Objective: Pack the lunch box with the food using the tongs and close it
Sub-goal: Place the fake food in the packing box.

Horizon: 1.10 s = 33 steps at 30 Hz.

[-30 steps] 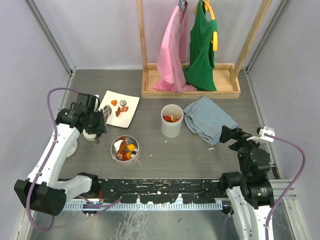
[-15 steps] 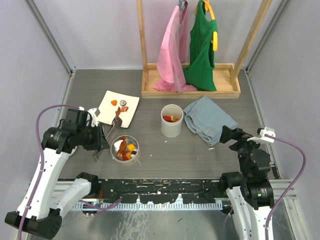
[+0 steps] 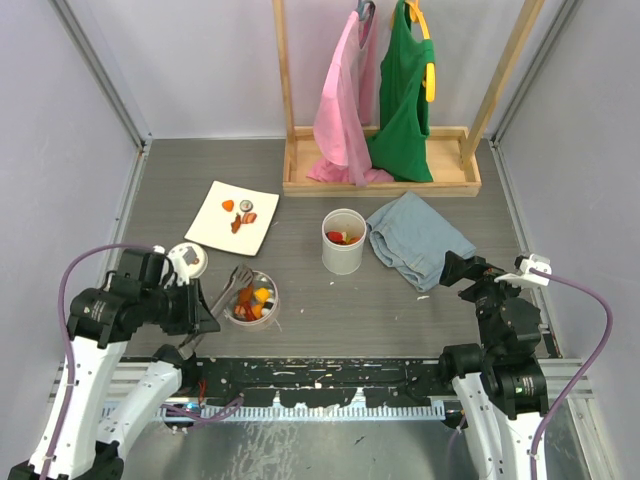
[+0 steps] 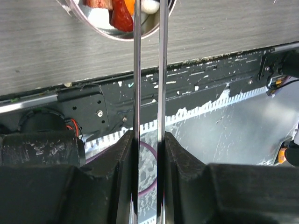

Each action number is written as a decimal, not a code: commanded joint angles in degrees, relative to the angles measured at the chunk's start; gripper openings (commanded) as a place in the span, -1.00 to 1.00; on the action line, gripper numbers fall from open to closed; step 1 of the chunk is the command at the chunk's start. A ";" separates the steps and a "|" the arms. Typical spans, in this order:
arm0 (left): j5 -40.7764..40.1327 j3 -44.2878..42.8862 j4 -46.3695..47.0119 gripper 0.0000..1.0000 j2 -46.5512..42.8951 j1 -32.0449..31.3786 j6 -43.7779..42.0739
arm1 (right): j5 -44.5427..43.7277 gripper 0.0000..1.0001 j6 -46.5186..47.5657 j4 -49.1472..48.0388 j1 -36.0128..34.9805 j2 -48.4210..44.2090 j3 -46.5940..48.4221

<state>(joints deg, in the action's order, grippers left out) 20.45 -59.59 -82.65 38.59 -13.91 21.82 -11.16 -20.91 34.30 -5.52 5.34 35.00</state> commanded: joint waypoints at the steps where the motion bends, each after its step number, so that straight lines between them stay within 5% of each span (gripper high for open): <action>1: 2.94 -0.58 -3.75 -0.60 -0.97 -0.28 -1.11 | -0.87 1.00 -0.25 -2.58 -0.28 -0.49 0.50; 11: 3.54 -0.59 -5.21 -0.59 0.92 -3.83 -2.12 | -0.83 1.00 -0.27 -2.49 -0.28 -0.64 0.50; 18: -3.97 -3.71 -6.23 -0.54 3.02 -4.38 -2.13 | -0.85 1.00 -0.23 -2.49 -0.28 -0.68 0.50; 33: -0.70 -1.03 -1.95 -0.48 5.85 -4.38 -2.30 | -0.87 1.00 -0.26 -2.47 -0.28 -0.49 0.42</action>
<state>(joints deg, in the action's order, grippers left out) 17.32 -60.69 -87.48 44.03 -18.06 20.32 -11.33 -20.93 34.30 -5.52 5.21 35.00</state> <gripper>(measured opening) 0.272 0.998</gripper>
